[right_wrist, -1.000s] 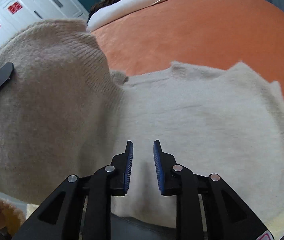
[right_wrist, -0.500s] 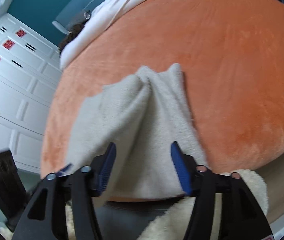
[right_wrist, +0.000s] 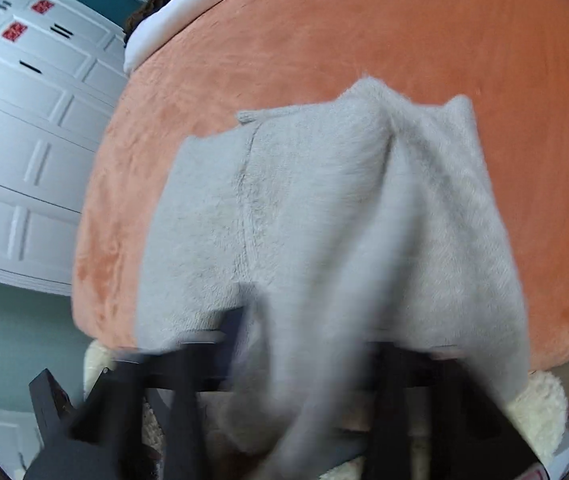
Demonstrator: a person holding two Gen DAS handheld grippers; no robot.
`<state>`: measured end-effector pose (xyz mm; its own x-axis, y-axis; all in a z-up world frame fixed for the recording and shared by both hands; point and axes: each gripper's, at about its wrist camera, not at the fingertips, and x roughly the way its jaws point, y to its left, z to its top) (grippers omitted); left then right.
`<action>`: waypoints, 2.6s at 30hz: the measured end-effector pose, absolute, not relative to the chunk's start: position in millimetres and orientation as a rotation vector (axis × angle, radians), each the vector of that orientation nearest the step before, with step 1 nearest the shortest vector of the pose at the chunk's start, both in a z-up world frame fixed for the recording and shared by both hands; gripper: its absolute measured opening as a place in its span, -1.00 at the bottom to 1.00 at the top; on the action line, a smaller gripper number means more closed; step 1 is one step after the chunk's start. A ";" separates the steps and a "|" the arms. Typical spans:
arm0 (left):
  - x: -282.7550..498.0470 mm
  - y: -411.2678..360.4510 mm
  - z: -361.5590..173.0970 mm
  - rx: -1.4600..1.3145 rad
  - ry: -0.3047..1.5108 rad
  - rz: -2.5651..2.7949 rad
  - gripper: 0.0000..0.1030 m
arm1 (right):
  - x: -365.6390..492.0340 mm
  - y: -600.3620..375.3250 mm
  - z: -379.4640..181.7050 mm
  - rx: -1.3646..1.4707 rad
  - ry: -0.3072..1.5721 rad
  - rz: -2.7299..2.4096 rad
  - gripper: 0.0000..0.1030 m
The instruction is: Fold small clothes
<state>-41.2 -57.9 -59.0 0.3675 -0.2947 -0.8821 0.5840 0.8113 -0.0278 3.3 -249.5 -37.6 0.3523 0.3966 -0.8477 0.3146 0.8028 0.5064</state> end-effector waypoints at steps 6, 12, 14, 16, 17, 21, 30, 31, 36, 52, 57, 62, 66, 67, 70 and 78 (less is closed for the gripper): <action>-34.0 -60.8 -50.1 0.261 1.033 -0.607 0.52 | -10.8 -291.0 48.7 0.829 0.882 0.255 -0.73; -8.4 -63.3 -69.4 0.151 1.150 -0.608 -0.24 | -21.0 -332.8 -73.0 0.692 1.209 -0.066 -0.71; -4.6 -59.3 -77.2 0.099 1.198 -0.606 -0.33 | -32.0 -338.1 -84.6 0.751 1.169 -0.048 -0.71; -3.8 -56.1 -78.5 0.098 1.201 -0.586 -0.33 | -35.7 -338.1 -67.8 0.758 1.128 -0.037 -0.71; -3.6 -55.9 -77.8 0.104 1.197 -0.583 -0.33 | -36.5 -335.2 -57.1 0.729 1.112 -0.033 -0.70; -8.0 -60.3 -72.4 0.135 1.182 -0.571 -0.28 | -41.1 -320.6 -36.9 0.435 1.127 -0.151 -0.37; -16.7 -53.4 -51.8 0.106 1.183 -0.553 -0.27 | -83.9 -277.7 36.9 0.501 0.982 -0.009 -0.37; -20.0 -51.3 -45.2 0.109 1.175 -0.550 -0.25 | -78.8 -263.6 39.0 0.474 0.991 0.015 -0.37; -32.7 -31.7 -19.7 0.097 1.141 -0.490 0.07 | -57.0 -198.4 -53.7 0.373 1.313 0.105 -0.37; -19.0 -13.3 13.2 0.154 1.032 -0.326 0.49 | -10.4 -140.1 -26.0 0.192 1.226 0.078 -0.35; -14.6 -19.3 4.9 0.161 1.049 -0.340 0.56 | -24.4 -190.7 12.3 0.303 1.115 0.004 -0.35; -9.2 -29.7 -0.4 0.170 1.059 -0.361 0.57 | -52.3 -241.5 -4.5 0.359 1.157 -0.167 -0.35; -4.3 -42.0 -2.9 0.163 1.062 -0.382 0.61 | -80.5 -282.1 -7.0 0.457 1.121 -0.280 -0.13; -2.6 -46.5 -3.7 0.158 1.065 -0.389 0.63 | -85.6 -292.2 -12.3 0.486 1.125 -0.288 -0.13; 0.8 -65.5 -6.6 0.166 1.070 -0.420 0.65 | -83.6 -292.8 -41.8 0.566 1.168 -0.246 -0.09; 1.0 -101.0 -24.2 0.212 1.111 -0.449 0.66 | -90.6 -304.7 4.8 0.588 0.990 -0.180 -1.00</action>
